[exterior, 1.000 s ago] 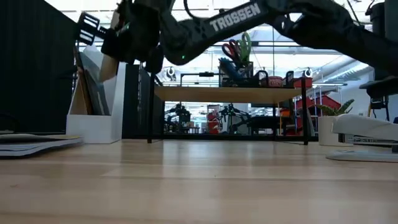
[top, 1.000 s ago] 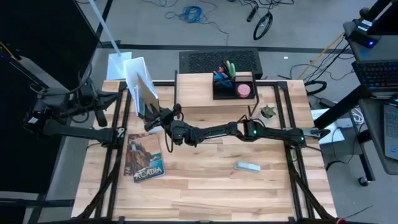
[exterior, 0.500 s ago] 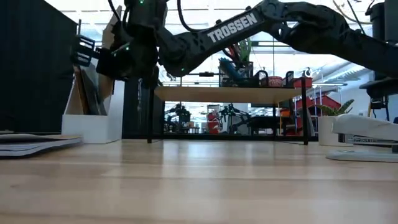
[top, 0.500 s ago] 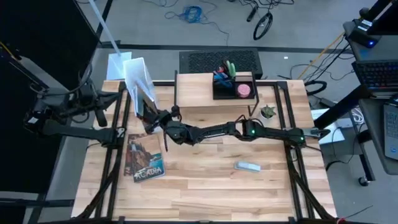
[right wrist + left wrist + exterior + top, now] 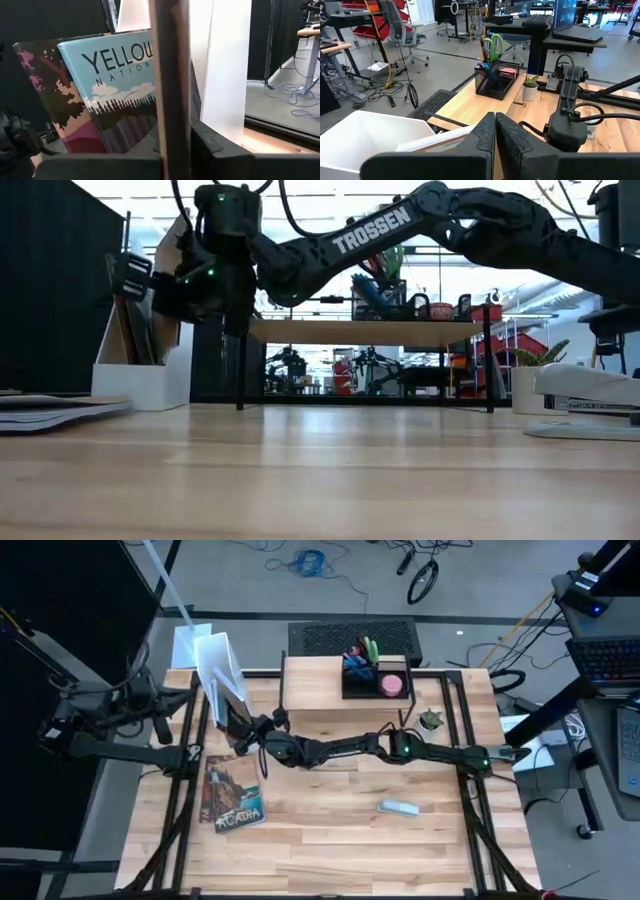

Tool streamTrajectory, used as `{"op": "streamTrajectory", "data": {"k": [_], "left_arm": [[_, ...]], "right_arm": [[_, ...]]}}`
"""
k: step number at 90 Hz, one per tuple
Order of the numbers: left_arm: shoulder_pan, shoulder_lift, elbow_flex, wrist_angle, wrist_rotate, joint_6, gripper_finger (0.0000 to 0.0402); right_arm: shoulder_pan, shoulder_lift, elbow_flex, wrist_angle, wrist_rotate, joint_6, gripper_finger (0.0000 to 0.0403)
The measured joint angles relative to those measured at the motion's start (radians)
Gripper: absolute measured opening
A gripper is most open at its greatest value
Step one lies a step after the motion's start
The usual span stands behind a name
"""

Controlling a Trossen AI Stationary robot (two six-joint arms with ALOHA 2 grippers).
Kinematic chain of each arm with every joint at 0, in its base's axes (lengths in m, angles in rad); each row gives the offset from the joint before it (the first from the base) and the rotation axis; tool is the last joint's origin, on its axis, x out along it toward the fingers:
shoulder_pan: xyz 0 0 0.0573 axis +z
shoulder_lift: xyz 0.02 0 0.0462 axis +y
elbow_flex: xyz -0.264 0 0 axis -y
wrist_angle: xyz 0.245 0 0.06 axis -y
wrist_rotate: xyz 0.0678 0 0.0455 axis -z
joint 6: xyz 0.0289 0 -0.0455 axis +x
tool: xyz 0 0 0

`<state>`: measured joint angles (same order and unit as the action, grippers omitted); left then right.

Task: Stock shelves
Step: Put the brown book into the white bookshelf

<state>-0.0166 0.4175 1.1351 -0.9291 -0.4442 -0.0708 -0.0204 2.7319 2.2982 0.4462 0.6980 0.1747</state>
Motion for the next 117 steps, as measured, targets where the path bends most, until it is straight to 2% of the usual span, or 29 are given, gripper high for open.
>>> {"op": "streamTrajectory", "data": {"k": [23, 31, 40, 58, 70, 89, 117], "left_arm": [[0.000, 0.000, 0.000, 0.000, 0.000, 0.000, 0.0000], [0.000, 0.000, 0.000, 0.000, 0.000, 0.000, 0.0000], [0.000, 0.000, 0.000, 0.000, 0.001, -0.001, 0.0000], [0.000, 0.000, 0.000, 0.000, 0.022, -0.002, 0.0000], [0.000, 0.000, 0.000, 0.000, 0.022, -0.002, 0.0000], [0.000, 0.000, 0.000, 0.000, 0.022, -0.002, 0.0000], [0.000, 0.000, 0.000, 0.000, 0.022, -0.002, 0.0000]], "right_arm": [[0.005, 0.000, 0.000, -0.045, -0.010, -0.002, 0.0106], [0.005, 0.000, 0.000, -0.051, -0.051, -0.016, 0.0129], [0.010, -0.001, 0.000, -0.052, -0.091, -0.062, 0.0140], [0.037, -0.001, 0.000, -0.066, -0.102, -0.159, 0.0144], [0.045, -0.001, 0.000, -0.079, -0.098, -0.193, 0.0140], [0.040, -0.002, 0.000, -0.129, -0.096, -0.158, 0.0118], [0.046, -0.003, 0.001, -0.231, -0.094, -0.159, 0.0026]]}}
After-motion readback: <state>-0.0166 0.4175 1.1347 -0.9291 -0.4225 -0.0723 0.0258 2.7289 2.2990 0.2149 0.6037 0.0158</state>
